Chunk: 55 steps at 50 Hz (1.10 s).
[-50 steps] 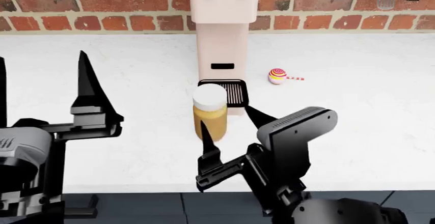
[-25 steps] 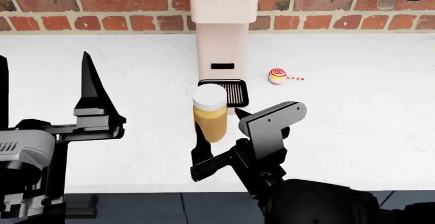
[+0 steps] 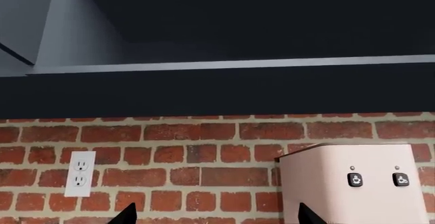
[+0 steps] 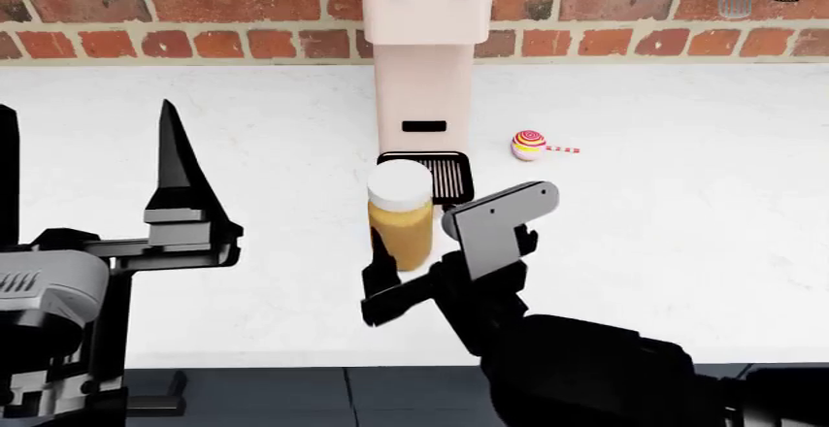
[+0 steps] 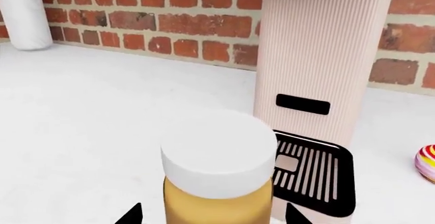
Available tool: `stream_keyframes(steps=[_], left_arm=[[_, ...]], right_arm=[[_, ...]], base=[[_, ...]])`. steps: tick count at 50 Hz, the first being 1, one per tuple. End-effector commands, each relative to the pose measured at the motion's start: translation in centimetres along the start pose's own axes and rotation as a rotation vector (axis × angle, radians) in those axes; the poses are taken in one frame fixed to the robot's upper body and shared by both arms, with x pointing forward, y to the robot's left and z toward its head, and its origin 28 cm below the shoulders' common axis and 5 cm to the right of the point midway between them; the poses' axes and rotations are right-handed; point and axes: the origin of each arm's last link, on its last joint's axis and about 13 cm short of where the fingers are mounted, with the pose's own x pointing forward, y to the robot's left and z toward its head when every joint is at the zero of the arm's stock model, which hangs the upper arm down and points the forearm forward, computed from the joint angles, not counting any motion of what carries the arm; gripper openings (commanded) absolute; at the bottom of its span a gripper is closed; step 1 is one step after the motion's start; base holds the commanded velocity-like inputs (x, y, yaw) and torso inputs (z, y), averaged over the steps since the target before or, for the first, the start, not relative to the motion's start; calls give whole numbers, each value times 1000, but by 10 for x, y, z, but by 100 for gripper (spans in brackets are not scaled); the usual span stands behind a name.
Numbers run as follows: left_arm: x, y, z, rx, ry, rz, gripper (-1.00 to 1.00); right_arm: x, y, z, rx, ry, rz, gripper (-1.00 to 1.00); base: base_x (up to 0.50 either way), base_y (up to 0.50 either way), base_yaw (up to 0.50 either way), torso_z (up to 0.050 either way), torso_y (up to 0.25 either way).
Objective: Pick the bar and peanut butter from the counter and place them in the cabinets closest to them.
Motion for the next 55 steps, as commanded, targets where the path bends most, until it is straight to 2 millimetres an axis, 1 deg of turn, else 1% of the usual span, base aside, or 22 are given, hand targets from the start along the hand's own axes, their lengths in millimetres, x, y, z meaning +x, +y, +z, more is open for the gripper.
stream_keyframes(steps=[1, 13, 26, 27, 41, 47, 49, 51, 55], left_arm=[[0, 0, 0, 1, 0, -1, 100], [1, 0, -1, 0, 3, -2, 100], [1, 0, -2, -1, 6, -2, 100], [1, 0, -1, 0, 5, -2, 100], [1, -1, -1, 1, 5, -2, 100], [3, -2, -4, 4, 12, 1, 100], [7, -4, -4, 5, 23, 8, 100], [19, -7, -7, -33, 67, 19, 100], [51, -16, -15, -56, 133, 64, 100]], right_arm=[[13, -4, -4, 2, 31, -2, 100], [27, -5, -13, 0, 80, 8, 100], [34, -5, -17, 7, 103, 10, 100], [33, -5, -17, 5, 103, 7, -100], [18, -2, -14, 6, 68, -8, -100], [3, -1, -8, 9, 27, -15, -100], [-4, -1, -2, 8, 2, -24, -100], [-11, -2, 6, 4, -27, -36, -100], [-26, -2, 26, -12, -87, -58, -100]], base=[[0, 0, 0, 0, 0], [0, 0, 0, 0, 0], [0, 0, 0, 0, 0], [0, 0, 0, 0, 0], [0, 0, 0, 0, 0], [0, 0, 0, 0, 0], [0, 0, 0, 0, 5], [0, 0, 0, 0, 0], [0, 0, 0, 0, 0]])
